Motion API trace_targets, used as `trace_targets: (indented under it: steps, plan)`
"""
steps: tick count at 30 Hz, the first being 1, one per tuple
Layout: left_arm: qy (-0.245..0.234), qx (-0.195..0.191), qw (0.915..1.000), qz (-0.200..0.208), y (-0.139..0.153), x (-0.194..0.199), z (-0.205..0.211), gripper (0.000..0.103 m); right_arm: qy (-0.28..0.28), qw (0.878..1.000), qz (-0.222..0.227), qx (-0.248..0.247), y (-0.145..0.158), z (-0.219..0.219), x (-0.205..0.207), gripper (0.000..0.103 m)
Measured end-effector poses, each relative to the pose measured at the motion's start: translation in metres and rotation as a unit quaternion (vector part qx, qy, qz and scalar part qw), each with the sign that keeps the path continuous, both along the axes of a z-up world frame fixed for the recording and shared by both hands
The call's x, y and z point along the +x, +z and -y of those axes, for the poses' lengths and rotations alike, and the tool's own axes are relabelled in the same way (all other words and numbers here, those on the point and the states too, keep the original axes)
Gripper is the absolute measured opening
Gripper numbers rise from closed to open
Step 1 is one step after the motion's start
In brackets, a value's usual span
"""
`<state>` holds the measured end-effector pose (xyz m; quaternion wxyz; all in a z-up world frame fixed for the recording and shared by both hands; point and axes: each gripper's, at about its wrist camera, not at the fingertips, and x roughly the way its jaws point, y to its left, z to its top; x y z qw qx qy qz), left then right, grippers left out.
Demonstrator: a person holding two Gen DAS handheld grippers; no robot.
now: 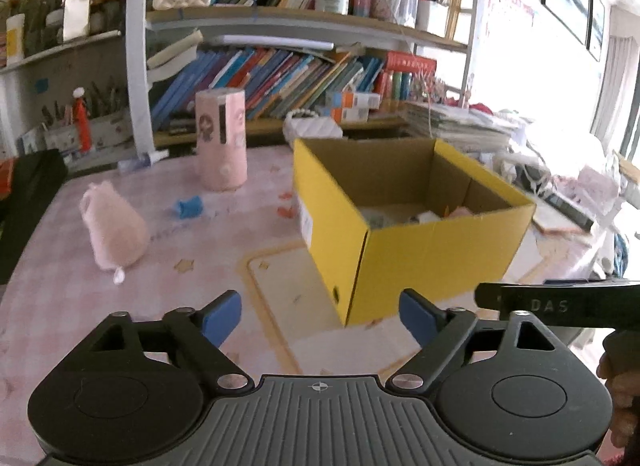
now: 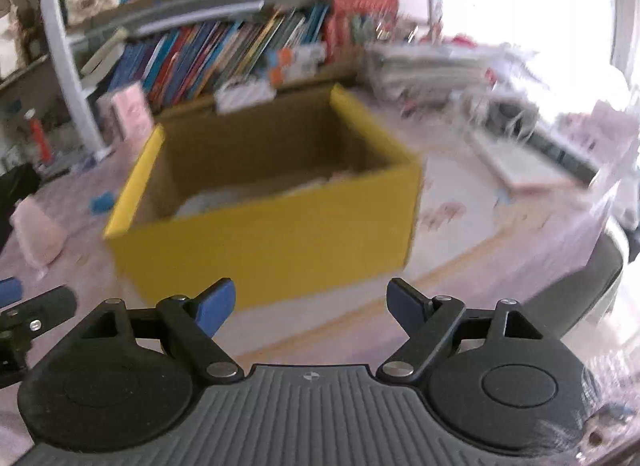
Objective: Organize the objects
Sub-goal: 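Withdraw both tools from the yellow box toward the pink plush pig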
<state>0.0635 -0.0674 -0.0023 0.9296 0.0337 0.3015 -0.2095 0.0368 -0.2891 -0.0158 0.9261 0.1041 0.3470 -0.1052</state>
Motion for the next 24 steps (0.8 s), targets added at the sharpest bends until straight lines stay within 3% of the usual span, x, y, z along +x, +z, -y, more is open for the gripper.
trace_targets:
  steps: [10,24]
  plan:
    - [0.016,0.028,0.9992,-0.024,-0.007,-0.026,-0.04,0.091,0.088,0.995,-0.02,-0.031,-0.008,-0.075,-0.019,0.086]
    - [0.049,0.031,0.9982,-0.019,-0.004,-0.048,-0.084,0.091,0.127,0.991,-0.025,-0.03,-0.009,-0.124,-0.032,0.09]
